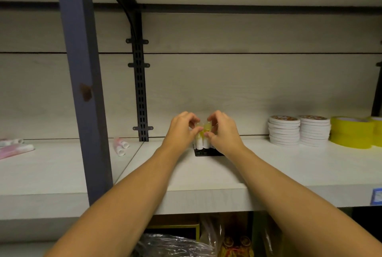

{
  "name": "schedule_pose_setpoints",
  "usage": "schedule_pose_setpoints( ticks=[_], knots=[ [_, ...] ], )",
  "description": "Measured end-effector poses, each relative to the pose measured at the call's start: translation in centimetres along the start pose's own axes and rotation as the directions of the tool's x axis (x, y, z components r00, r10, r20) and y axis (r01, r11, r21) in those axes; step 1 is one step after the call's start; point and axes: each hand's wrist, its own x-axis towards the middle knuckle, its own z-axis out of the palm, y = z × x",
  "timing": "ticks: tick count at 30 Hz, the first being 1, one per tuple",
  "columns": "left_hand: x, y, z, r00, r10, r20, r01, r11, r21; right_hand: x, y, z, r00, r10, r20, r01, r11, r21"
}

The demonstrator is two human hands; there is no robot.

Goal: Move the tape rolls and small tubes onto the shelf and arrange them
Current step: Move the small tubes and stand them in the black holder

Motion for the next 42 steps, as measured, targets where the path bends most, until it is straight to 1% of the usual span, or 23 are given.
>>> schedule_pose_setpoints(
  ticks=[4, 6, 8, 14, 16, 18, 23, 25, 27, 28, 30, 32, 38, 42],
  knots=[
    [0.1, -0.3, 0.1, 0.999, 0.038, -0.011, -0.037, 0.998, 0.056, 0.0, 0.2, 0.4, 1.000, -0.007, 0.009, 0.007, 1.000, -0.004],
    [0.1, -0.4, 0.2, 0.999, 0.031, 0.011, -0.031, 0.998, 0.059, 0.0, 0.3, 0.5, 1.000, -0.008, 0.004, 0.008, 1.000, -0.006],
    [0.1, -0.3, 0.3, 0.999, 0.003, 0.045, -0.005, 0.999, 0.050, 0.0, 0.4, 0.5, 1.000, -0.012, 0.000, 0.012, 1.000, -0.013],
    [0.0, -0.2, 0.8, 0.989, -0.126, 0.080, 0.124, 0.992, 0.037, -0.1, 0.3, 0.5, 1.000, -0.028, 0.000, 0.028, 0.999, -0.019],
    [-0.1, -0.1, 0.5, 0.983, -0.158, 0.096, 0.152, 0.986, 0.075, -0.2, 0.1, 0.4, 0.999, -0.034, 0.006, 0.034, 0.999, -0.034],
    [-0.4, 0.4, 0.0, 0.977, -0.188, 0.099, 0.172, 0.973, 0.154, -0.3, -0.1, 0.6, 0.999, -0.037, 0.027, 0.038, 0.998, -0.055],
    [-0.9, 1.0, -0.8, 0.994, -0.113, 0.009, 0.104, 0.946, 0.307, -0.5, -0.8, 0.9, 0.994, -0.064, 0.094, 0.078, 0.984, -0.159],
    [-1.0, 0.8, -1.3, 0.987, -0.153, -0.056, 0.163, 0.925, 0.344, -0.5, -0.9, 0.8, 0.992, -0.051, 0.113, 0.071, 0.981, -0.179],
    [-1.0, 0.5, -1.9, 0.961, -0.246, -0.124, 0.275, 0.879, 0.390, -0.5, -1.0, 0.8, 0.991, -0.048, 0.128, 0.072, 0.979, -0.190],
    [-1.1, 0.2, -2.2, 0.946, -0.295, -0.134, 0.324, 0.852, 0.411, -0.5, -0.9, 0.7, 0.990, -0.046, 0.132, 0.071, 0.979, -0.193],
    [-1.3, -0.3, -2.5, 0.921, -0.371, -0.118, 0.382, 0.806, 0.451, -0.5, -0.9, 0.6, 0.990, -0.030, 0.137, 0.057, 0.979, -0.196],
    [-1.4, -0.7, -2.5, 0.906, -0.410, -0.100, 0.406, 0.781, 0.474, -0.4, -0.9, 0.4, 0.990, -0.023, 0.137, 0.051, 0.978, -0.203],
    [-1.5, -0.2, -2.0, 0.908, -0.417, -0.041, 0.378, 0.775, 0.507, -0.8, -1.6, 0.2, 0.988, -0.018, 0.154, 0.055, 0.969, -0.239],
    [-1.9, 0.7, -2.3, 0.898, -0.440, 0.009, 0.372, 0.769, 0.520, -1.5, -2.2, -0.3, 0.981, -0.040, 0.192, 0.094, 0.955, -0.282]
  ],
)
